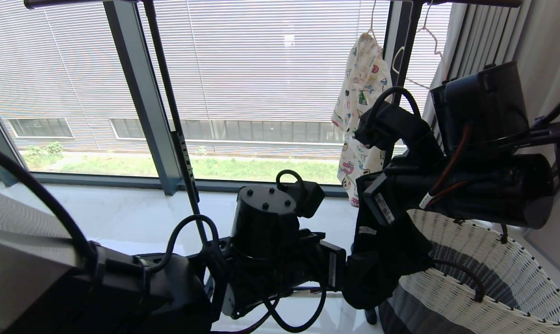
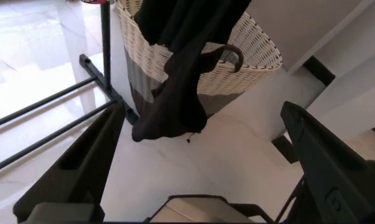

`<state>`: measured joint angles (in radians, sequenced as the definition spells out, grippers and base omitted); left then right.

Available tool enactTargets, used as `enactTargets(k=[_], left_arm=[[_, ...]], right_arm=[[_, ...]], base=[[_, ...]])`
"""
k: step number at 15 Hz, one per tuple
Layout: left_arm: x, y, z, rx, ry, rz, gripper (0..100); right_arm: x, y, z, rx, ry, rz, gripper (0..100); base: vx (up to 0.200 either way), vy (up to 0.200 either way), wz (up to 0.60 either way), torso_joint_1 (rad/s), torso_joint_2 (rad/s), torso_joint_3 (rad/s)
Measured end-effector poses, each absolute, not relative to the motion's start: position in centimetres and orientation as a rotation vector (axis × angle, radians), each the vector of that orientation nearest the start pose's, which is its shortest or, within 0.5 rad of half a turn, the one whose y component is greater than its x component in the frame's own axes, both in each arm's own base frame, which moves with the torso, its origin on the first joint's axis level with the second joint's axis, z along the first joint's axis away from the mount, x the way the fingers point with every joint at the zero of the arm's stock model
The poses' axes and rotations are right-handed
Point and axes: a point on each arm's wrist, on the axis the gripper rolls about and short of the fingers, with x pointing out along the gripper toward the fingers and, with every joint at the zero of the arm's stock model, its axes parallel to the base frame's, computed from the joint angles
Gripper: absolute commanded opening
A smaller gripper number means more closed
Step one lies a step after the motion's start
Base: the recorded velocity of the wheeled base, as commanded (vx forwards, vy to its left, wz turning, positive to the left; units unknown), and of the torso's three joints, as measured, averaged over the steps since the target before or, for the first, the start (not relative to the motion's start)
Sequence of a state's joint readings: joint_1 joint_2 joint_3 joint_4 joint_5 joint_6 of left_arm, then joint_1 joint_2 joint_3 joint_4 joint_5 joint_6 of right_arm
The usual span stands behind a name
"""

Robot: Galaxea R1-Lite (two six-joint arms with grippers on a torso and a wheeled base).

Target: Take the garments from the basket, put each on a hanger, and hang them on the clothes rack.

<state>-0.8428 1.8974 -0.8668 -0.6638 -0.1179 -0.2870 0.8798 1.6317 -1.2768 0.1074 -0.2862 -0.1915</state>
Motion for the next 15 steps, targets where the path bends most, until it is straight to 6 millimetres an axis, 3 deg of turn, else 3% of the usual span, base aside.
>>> enactTargets(k=[6,9,10,15], left_arm=[[28.4,-27.1,7.5,-0.079,0.542,-0.678,100],[29.9,-28.1,5.1,-0.057,0.560,-0.628,100],[30.0,-28.1,4.2,-0.046,0.577,-0.615,0],[28.8,-26.1,2.0,0.074,0.634,-0.530,0]], right_arm=[[19.7,23.2,27.1,-0.420,0.313,0.670,0],[19.8,23.5,27.6,-0.413,0.299,0.673,0],[19.8,23.5,27.6,-0.411,0.297,0.673,0],[20.8,23.3,27.2,-0.406,0.316,0.647,0]], base=[[0.000,0.000,0.00,0.000,0.00,0.000],[0.000,0.000,0.00,0.000,0.00,0.000],[0.000,0.000,0.00,0.000,0.00,0.000],[0.000,0.000,0.00,0.000,0.00,0.000]])
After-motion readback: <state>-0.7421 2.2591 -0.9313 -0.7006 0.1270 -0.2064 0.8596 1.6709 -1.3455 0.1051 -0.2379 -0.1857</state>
